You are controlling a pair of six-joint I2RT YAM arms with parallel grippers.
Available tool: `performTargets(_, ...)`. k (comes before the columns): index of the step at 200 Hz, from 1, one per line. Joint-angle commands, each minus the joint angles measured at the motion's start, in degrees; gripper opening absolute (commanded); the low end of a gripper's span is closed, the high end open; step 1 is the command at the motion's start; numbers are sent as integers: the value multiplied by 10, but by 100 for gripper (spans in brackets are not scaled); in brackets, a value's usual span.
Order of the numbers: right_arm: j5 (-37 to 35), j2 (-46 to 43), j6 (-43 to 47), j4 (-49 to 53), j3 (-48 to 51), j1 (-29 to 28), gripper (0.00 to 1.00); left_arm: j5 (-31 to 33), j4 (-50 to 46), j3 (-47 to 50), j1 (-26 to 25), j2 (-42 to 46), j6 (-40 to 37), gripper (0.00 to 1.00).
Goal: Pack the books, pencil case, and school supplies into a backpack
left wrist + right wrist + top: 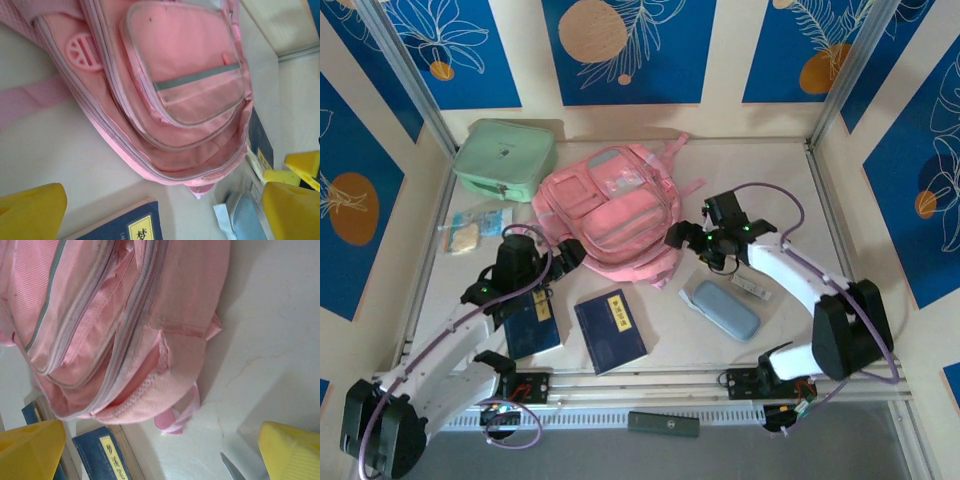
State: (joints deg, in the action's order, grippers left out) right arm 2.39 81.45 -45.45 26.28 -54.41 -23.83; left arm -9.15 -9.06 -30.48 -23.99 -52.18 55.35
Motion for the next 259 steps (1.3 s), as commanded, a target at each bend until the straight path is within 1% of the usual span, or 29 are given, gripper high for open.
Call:
performTargets(1, -9, 44, 1, 15, -43, -12, 99, 13, 41, 2, -23, -31, 32, 99)
performTargets(31, -22, 91, 4, 12, -72, -22, 99, 16, 62, -17, -48, -84, 42, 99)
performTargets(57, -30, 118, 1, 5, -86, -31, 99, 44, 79, -12, -65, -101, 57, 99)
performTargets(71, -28, 131, 6, -7, -90, -37, 99, 63, 69, -9, -68, -103, 65, 99)
performTargets(87, -53, 152, 12, 1, -107, -39, 99, 79, 88, 3, -70, -113, 76, 99)
performTargets(102, -46, 169, 10, -12, -112, -33, 92, 68, 132, 3, -70, -143, 86, 100)
performTargets(110, -34, 176, 9, -22, -114, -30, 88, 67, 125, -9, -72, -161, 88, 99)
performTargets(128, -15, 191, 19, -45, -123, -28, 72, 98, 89, -24, -80, -185, 95, 99)
performTargets(138, -12, 199, 25, -47, -129, -26, 66, 105, 102, -15, -80, -198, 109, 100)
performTargets(154, 2, 208, 26, -50, -134, -20, 47, 103, 134, -18, -81, -224, 110, 99)
performTargets(158, 10, 207, 23, -52, -133, -17, 44, 102, 134, -23, -81, -233, 106, 99)
performTargets(172, 46, 198, 5, -78, -117, -6, 38, 102, 124, -54, -81, -266, 89, 99)
performTargets(177, 56, 192, 2, -91, -111, -5, 33, 103, 122, -63, -81, -277, 86, 99)
performTargets(192, 54, 173, 7, -86, -109, -4, 19, 111, 138, -82, -82, -307, 77, 99)
performTargets(207, 53, 148, 20, -67, -112, -5, 10, 113, 155, -103, -81, -334, 66, 99)
performTargets(222, 53, 111, 25, -56, -101, -5, 4, 120, 155, -134, -80, -356, 43, 99)
performTargets(242, 62, 61, 22, -56, -77, -12, 3, 125, 143, -186, -70, -388, 5, 99)
performTargets(259, 60, 30, 11, -50, -63, -37, 3, 113, 124, -234, -55, -417, -14, 99)
